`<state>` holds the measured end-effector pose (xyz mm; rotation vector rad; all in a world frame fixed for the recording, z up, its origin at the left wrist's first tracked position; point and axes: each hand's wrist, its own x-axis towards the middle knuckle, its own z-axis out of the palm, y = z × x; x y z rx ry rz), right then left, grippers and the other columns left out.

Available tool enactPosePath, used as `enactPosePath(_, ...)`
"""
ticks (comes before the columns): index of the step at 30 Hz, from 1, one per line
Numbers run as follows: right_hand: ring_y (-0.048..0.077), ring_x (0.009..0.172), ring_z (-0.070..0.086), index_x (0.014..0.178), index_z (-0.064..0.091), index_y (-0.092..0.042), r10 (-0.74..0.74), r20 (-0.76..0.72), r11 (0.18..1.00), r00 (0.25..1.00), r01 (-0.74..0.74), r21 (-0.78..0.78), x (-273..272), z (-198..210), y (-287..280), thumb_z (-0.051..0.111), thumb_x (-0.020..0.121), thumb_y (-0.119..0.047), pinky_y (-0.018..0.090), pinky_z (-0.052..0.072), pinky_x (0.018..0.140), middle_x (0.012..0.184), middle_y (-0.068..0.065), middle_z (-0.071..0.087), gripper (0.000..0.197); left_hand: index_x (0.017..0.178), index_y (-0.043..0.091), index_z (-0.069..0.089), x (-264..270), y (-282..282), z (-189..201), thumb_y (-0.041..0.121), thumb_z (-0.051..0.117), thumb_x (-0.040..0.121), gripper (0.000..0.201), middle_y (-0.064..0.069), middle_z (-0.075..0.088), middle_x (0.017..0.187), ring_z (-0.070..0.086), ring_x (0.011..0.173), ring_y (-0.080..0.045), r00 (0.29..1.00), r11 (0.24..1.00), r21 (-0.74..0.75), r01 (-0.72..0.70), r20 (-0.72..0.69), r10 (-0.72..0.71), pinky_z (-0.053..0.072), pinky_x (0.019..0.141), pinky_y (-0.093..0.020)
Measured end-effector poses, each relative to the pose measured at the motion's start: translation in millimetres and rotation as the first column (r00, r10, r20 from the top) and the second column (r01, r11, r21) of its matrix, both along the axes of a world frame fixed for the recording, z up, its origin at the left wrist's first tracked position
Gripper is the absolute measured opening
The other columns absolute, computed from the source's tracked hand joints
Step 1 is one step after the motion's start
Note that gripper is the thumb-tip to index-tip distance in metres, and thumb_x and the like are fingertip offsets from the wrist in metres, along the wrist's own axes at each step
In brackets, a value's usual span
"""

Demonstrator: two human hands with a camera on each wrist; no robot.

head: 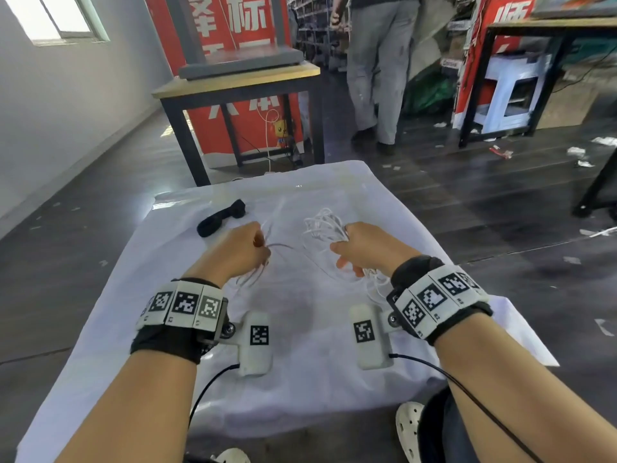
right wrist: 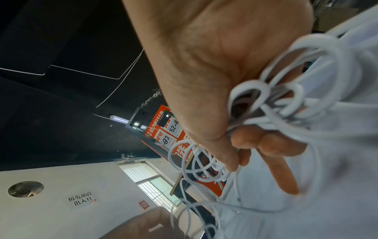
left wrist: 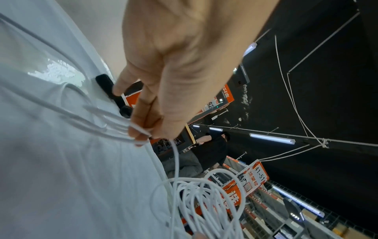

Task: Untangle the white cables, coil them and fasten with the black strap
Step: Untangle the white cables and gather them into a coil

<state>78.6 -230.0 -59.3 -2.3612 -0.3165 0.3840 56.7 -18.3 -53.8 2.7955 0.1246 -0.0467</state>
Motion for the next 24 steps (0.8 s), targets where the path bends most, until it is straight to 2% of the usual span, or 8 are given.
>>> enactPosePath(3,0.013,0.044,0.051,0.104,0.055,-0.006,0.003,-0.022,1.000,1.000,-0.002,0.024,0,1,2,0.044,0.096,-0.017,0.014,0.040,0.041,0.100,0.012,0.072,0.017,0.083,0.018,0.047,3,0,2,0.023,0.058,0.093,0.015,-0.007,0.068,0.086,0.060,0.069,-0.021,0.978,0.980,-0.196,-0.033,0.196,0.072,0.039,0.053,-0.029)
enactPosePath(6,0.013,0.046,0.049,0.110,0.055,-0.005,0.039,-0.066,0.998,0.997,-0.035,0.050,0,2,2,0.044,0.095,-0.019,0.023,0.040,0.052,0.090,0.004,0.075,0.023,0.085,0.019,0.049,4,-1,3,0.025,0.058,0.093,0.013,-0.002,0.071,0.087,0.067,0.079,-0.016,0.957,0.947,-0.321,0.015,0.280,0.080,0.047,0.060,-0.028)
enactPosePath(9,0.012,0.046,0.047,0.110,0.053,-0.009,0.064,-0.108,0.990,0.992,-0.049,0.135,-1,4,2,0.044,0.097,-0.023,0.026,0.038,0.054,0.083,0.001,0.076,0.022,0.093,0.015,0.056,4,0,6,0.018,0.054,0.095,0.004,0.000,0.072,0.093,0.070,0.080,-0.009,0.944,0.886,-0.462,0.038,0.308,0.120,0.049,0.068,-0.025)
enactPosePath(13,0.009,0.045,0.049,0.116,0.049,-0.011,0.038,-0.130,0.970,0.991,-0.006,0.241,-2,7,2,0.042,0.099,-0.026,0.026,0.042,0.060,0.096,-0.003,0.075,0.023,0.099,0.006,0.060,5,2,9,0.006,0.051,0.096,0.009,-0.009,0.072,0.096,0.069,0.079,-0.014,0.944,0.714,-0.698,0.053,0.268,0.192,0.051,0.082,-0.029)
enactPosePath(15,0.009,0.046,0.049,0.121,0.048,-0.012,0.010,-0.133,0.958,0.991,0.029,0.287,-3,8,4,0.041,0.100,-0.027,0.026,0.045,0.064,0.100,-0.002,0.074,0.027,0.099,0.007,0.059,4,-1,11,0.005,0.049,0.097,0.010,-0.007,0.071,0.094,0.068,0.079,-0.013,0.950,0.677,-0.733,0.068,0.254,0.180,0.051,0.080,-0.026)
enactPosePath(18,0.010,0.045,0.045,0.120,0.045,-0.013,-0.076,-0.109,0.915,0.991,0.113,0.386,-4,11,5,0.038,0.101,-0.024,0.020,0.038,0.048,0.093,0.003,0.075,0.023,0.098,0.016,0.060,3,-4,16,0.011,0.047,0.099,0.014,0.001,0.068,0.091,0.064,0.081,-0.011,0.962,0.736,-0.673,0.071,0.242,0.129,0.043,0.069,-0.022)
enactPosePath(20,0.010,0.046,0.044,0.117,0.043,-0.016,-0.132,-0.092,0.884,0.987,0.160,0.440,-3,12,4,0.037,0.102,-0.025,0.021,0.036,0.047,0.085,0.005,0.073,0.018,0.099,0.020,0.065,0,-4,18,0.021,0.052,0.097,0.014,0.006,0.065,0.090,0.059,0.079,-0.007,0.977,0.805,-0.588,0.080,0.206,0.054,0.041,0.068,-0.019)
enactPosePath(24,0.009,0.045,0.047,0.115,0.047,-0.014,-0.182,-0.124,0.818,0.975,0.220,0.531,-1,11,4,0.037,0.102,-0.026,0.018,0.037,0.045,0.076,0.004,0.069,0.020,0.090,0.023,0.074,-4,-3,20,0.030,0.068,0.086,0.010,0.011,0.067,0.084,0.055,0.066,0.006,0.993,0.839,-0.538,0.086,0.115,-0.028,0.042,0.073,-0.016)
